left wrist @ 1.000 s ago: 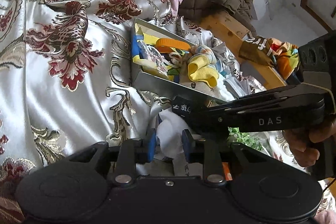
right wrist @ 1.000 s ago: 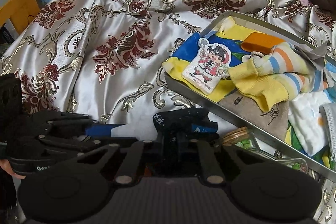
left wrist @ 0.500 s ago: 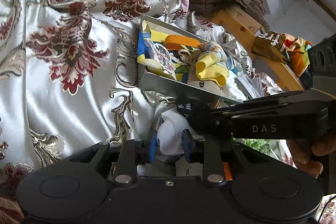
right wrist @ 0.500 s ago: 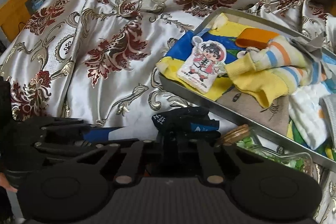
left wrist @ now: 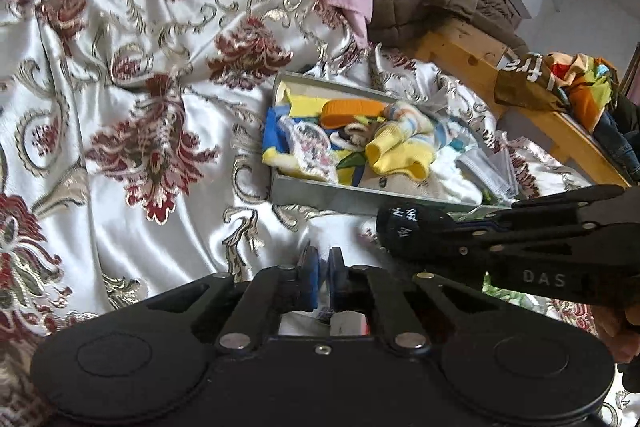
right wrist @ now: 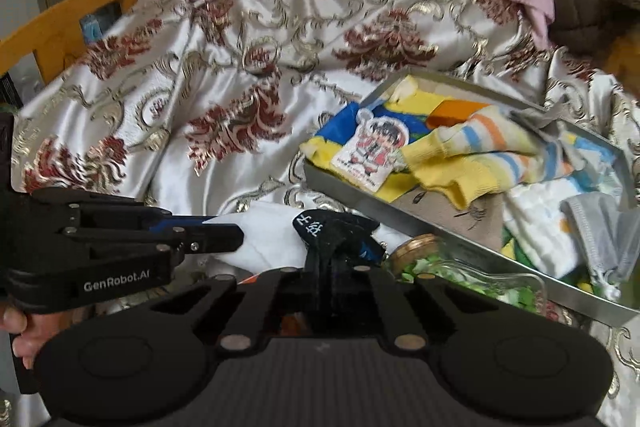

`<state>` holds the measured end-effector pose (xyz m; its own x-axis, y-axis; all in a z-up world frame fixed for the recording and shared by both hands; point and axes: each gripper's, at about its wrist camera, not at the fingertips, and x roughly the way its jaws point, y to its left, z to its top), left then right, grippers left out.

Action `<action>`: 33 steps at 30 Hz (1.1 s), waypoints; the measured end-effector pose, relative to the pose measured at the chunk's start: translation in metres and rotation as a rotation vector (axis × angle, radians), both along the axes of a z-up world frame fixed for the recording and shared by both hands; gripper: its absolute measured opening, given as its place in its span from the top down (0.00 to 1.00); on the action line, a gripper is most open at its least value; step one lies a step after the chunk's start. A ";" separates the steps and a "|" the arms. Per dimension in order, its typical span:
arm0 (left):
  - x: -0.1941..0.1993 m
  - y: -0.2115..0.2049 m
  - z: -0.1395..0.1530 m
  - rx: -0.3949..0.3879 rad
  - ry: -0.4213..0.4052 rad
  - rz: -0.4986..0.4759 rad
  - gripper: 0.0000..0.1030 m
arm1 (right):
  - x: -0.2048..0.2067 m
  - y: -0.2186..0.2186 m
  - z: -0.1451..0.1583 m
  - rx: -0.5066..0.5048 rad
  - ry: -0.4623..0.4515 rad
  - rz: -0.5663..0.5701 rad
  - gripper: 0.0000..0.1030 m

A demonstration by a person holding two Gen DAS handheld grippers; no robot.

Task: Organize soft objects
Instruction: 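Lift the white tissue with the left tool while the right tool lifts the black cloth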

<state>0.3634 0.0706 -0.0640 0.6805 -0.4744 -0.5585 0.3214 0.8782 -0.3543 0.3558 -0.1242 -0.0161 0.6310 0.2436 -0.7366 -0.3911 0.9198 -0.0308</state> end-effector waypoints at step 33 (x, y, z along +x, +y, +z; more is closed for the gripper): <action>-0.101 -0.039 0.019 0.056 0.028 -0.053 0.97 | -0.118 -0.073 0.003 0.324 -0.155 -0.075 0.95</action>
